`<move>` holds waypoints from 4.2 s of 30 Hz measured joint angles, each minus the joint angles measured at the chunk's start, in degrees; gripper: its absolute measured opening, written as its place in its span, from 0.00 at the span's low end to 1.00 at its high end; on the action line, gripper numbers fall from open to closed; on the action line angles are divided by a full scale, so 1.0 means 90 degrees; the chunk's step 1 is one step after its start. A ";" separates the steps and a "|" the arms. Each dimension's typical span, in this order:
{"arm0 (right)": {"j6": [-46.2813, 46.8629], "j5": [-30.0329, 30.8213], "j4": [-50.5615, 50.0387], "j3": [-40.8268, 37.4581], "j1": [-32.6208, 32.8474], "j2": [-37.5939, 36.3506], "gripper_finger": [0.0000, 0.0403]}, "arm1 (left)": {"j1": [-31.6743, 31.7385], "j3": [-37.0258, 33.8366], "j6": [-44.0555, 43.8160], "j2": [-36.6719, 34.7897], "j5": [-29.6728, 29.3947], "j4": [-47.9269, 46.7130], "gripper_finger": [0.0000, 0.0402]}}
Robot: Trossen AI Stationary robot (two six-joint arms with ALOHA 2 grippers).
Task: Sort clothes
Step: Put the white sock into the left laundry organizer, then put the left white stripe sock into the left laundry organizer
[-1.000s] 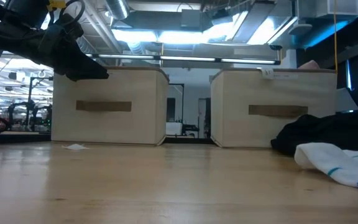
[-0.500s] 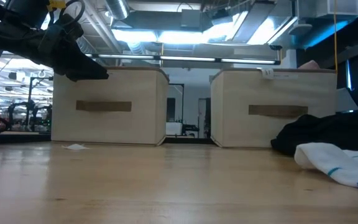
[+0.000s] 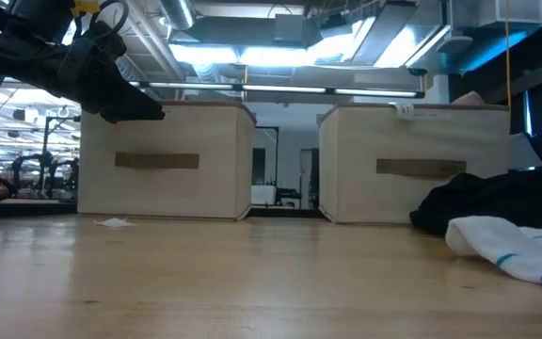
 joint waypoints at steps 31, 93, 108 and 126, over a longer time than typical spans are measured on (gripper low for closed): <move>-0.3577 0.0425 -0.0836 0.2272 -0.2021 -0.0928 0.03 | 0.0001 0.0000 -0.0030 -0.0001 0.0000 0.0008 0.40; -1.4168 0.1596 0.4800 0.5349 -0.7645 0.2068 0.70 | -0.0098 -0.0002 0.0024 0.0000 0.0053 -0.0085 0.40; -1.1427 0.2632 0.0104 0.5334 -0.4397 0.0777 0.72 | -0.0098 -0.0002 -0.0038 0.0000 0.0051 0.0012 0.40; -0.4236 0.2148 0.0109 0.2766 -0.2309 0.0813 0.72 | -0.0098 -0.0002 0.0510 0.0000 0.0051 0.0240 0.40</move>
